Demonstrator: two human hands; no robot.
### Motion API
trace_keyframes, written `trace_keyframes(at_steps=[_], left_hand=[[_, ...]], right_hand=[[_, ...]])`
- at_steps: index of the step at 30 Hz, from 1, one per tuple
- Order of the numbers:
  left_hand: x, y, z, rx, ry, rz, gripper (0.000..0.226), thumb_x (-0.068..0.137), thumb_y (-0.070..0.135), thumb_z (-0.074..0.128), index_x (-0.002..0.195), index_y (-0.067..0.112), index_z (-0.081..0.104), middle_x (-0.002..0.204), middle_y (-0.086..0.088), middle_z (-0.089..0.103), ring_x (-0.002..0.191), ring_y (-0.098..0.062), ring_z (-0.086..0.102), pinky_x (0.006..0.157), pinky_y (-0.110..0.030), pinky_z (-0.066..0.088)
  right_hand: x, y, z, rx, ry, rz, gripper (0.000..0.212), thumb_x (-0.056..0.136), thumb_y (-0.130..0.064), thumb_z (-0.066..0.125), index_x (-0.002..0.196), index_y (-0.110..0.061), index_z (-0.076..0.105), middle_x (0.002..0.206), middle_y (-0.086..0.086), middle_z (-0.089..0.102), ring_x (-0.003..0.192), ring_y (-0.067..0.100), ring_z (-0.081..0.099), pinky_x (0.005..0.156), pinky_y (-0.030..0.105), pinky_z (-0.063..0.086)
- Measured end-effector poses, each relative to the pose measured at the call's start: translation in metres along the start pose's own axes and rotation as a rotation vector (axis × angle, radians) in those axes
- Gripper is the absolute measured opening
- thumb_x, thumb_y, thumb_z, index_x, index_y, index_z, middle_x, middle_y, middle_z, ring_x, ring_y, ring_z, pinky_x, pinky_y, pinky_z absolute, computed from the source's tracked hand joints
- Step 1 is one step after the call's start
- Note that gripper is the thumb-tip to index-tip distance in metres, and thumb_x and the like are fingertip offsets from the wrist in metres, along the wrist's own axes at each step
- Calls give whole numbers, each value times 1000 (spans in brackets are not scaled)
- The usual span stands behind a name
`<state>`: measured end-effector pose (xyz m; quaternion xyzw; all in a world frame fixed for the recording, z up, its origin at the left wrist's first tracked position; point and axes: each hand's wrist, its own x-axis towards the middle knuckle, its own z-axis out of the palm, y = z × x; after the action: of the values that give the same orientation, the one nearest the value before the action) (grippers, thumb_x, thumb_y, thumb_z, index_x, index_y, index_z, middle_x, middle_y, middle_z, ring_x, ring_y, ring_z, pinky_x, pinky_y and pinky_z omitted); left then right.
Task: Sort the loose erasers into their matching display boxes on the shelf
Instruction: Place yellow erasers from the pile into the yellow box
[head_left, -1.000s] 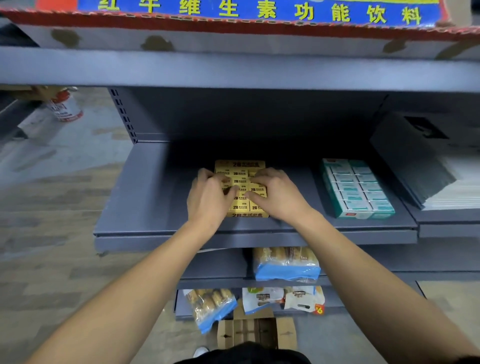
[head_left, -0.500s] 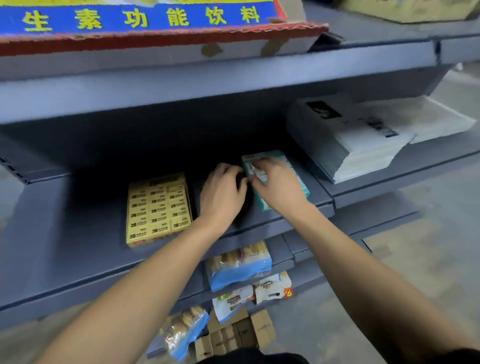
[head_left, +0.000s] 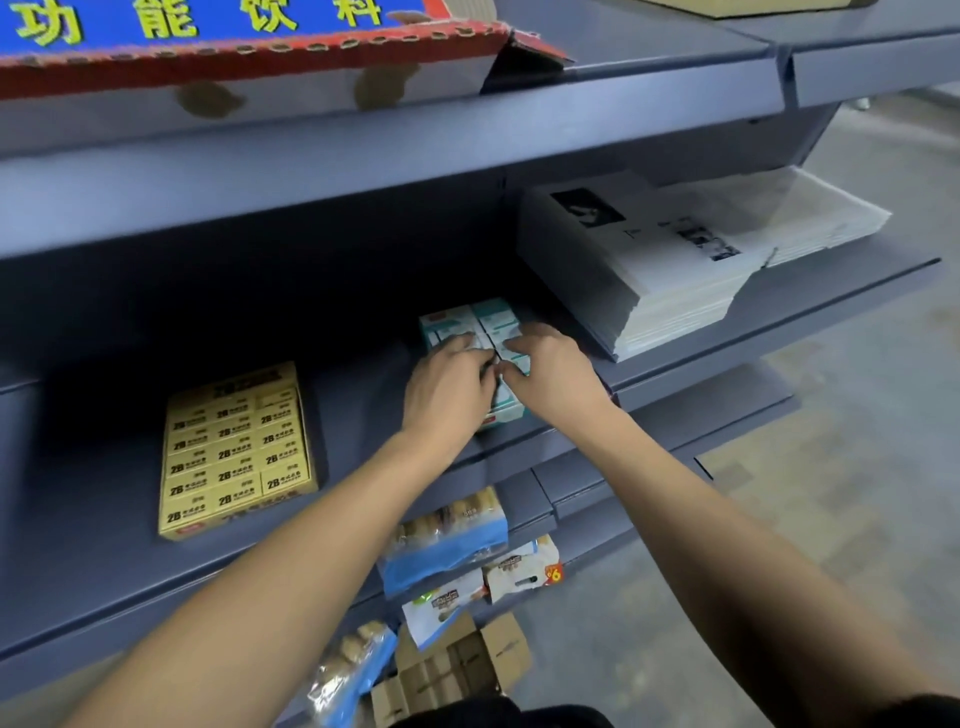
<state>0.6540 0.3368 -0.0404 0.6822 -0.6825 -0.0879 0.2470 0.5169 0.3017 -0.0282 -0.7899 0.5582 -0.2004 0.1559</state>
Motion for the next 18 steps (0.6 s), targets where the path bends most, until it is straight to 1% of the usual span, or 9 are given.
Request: trace_keyframes(at_steps=[4, 9, 12, 18], left_hand=[[-2, -1, -3, -14, 1, -3, 33, 96, 29, 52, 124, 17, 65, 143, -7, 49, 129, -26, 47, 100, -37, 44], [-13, -10, -14, 9, -1, -32, 32, 96, 29, 53, 122, 17, 66, 142, -8, 50, 128, -28, 48, 99, -40, 45], [-24, -23, -25, 24, 8, -71, 31, 95, 27, 53, 121, 18, 66, 142, -9, 49, 128, -28, 48, 100, -40, 45], [-49, -52, -48, 60, 37, -137, 31, 94, 25, 53, 121, 19, 66, 142, -7, 50, 127, -26, 49, 100, -37, 44]], right_hand=[[0, -2, 1, 8, 9, -13, 38, 90, -25, 62, 124, -10, 64, 140, 11, 51, 123, 27, 53, 97, 37, 47], [-4, -17, 8, 20, -5, -21, 38, 90, -27, 62, 125, -12, 64, 140, 9, 51, 125, 25, 51, 98, 38, 46], [-8, -35, 18, 11, -12, -45, 39, 91, -29, 60, 126, -13, 63, 141, 6, 50, 124, 24, 50, 96, 34, 45], [-15, -73, 42, 27, -24, -104, 38, 92, -30, 59, 126, -12, 64, 142, 7, 49, 124, 24, 51, 96, 34, 46]])
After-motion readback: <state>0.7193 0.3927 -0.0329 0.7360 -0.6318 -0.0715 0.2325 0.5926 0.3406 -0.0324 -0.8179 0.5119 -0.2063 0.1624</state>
